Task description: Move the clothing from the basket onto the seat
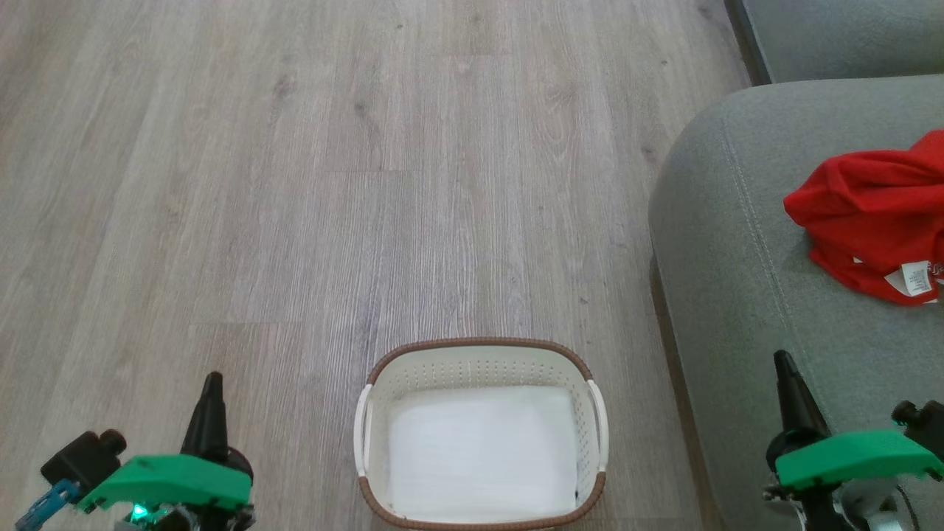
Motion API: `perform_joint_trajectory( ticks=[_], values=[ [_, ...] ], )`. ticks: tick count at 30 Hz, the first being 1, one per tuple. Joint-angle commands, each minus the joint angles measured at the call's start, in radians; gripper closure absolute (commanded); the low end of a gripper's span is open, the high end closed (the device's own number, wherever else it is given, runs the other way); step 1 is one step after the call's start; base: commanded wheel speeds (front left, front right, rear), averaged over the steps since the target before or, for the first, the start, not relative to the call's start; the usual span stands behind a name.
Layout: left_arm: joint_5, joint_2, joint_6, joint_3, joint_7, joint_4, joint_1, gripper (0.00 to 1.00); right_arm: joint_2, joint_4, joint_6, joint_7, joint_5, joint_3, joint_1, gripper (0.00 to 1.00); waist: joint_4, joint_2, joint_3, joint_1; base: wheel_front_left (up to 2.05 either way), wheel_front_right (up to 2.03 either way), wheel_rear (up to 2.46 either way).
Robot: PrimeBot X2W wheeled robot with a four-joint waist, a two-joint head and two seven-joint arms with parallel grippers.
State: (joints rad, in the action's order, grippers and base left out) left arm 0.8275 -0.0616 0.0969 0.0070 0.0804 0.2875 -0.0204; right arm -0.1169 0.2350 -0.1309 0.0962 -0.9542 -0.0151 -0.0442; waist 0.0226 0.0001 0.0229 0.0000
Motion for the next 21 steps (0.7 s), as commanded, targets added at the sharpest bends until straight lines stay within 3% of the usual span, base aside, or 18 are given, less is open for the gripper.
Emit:
perform_joint_trajectory(
  ticks=[1, 21],
  values=[
    [0.026, -0.005, 0.008, 0.023, -0.004, -0.036, 0.057, 1.0, 0.0, -0.026, 0.0, -0.006, -0.024, 0.001, 0.059, 1.0, 0.0, -0.0001, 0.0, 0.0, 0.0, 0.0, 0.0],
    [0.243, 0.0, 0.015, 0.047, -0.059, -0.038, 0.078, 1.0, 0.015, -0.016, 0.0, -0.06, -0.21, -0.022, 0.085, 1.0, -0.007, -0.0001, -0.006, 0.0, 0.0, 0.0, 0.0]
  ],
)
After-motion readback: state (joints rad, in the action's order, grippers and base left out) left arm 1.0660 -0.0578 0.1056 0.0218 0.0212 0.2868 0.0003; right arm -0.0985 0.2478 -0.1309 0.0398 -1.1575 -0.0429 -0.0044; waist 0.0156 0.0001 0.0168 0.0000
